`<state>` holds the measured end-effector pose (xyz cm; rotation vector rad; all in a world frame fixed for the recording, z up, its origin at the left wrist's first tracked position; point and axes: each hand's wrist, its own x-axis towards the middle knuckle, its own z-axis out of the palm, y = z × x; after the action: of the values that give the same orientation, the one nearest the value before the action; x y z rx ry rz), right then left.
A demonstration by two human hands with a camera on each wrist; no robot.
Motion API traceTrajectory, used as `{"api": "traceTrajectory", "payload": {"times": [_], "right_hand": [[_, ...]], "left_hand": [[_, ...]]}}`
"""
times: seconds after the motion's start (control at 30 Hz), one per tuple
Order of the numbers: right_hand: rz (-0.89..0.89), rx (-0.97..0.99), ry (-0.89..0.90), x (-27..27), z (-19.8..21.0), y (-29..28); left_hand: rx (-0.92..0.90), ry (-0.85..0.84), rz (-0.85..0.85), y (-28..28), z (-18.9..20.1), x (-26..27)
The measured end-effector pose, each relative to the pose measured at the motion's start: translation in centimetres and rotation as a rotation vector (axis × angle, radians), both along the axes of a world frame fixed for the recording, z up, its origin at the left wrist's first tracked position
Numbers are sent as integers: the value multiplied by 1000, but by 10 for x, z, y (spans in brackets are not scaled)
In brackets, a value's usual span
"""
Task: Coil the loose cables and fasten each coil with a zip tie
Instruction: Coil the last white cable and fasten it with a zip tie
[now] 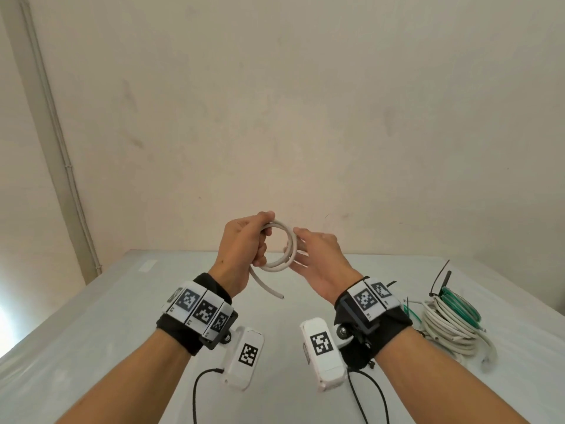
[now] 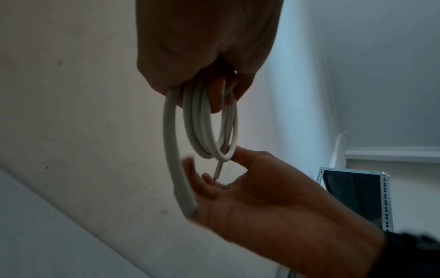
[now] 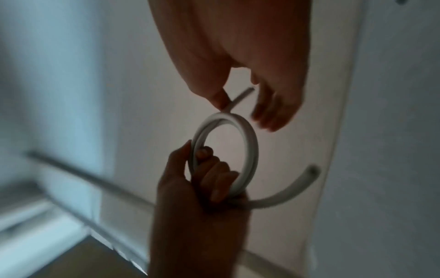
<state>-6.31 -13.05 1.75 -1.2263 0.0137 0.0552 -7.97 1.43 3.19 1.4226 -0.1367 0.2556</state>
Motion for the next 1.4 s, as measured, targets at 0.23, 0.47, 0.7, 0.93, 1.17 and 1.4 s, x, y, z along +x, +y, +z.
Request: {"api": "traceTrajectory", "payload": {"times": [0.23, 0.47, 0.7, 0.93, 1.17, 1.4], "right_hand": [[79, -661, -450, -6, 10, 5], [203, 148, -31, -19, 10, 22], [68, 211, -30, -16, 11, 26], [92, 240, 36, -14, -1, 23], [174, -162, -91, -10, 20, 4], [122, -53, -79, -3, 11, 6]], "left_hand": [[152, 34, -13, 3, 10, 1], [-177, 95, 100, -3, 4, 2], [-428, 112, -67, -10, -2, 3], [-271, 77, 59, -17, -11, 0], [133, 21, 107, -4, 6, 5], [-63, 77, -4, -17, -9, 1]]}}
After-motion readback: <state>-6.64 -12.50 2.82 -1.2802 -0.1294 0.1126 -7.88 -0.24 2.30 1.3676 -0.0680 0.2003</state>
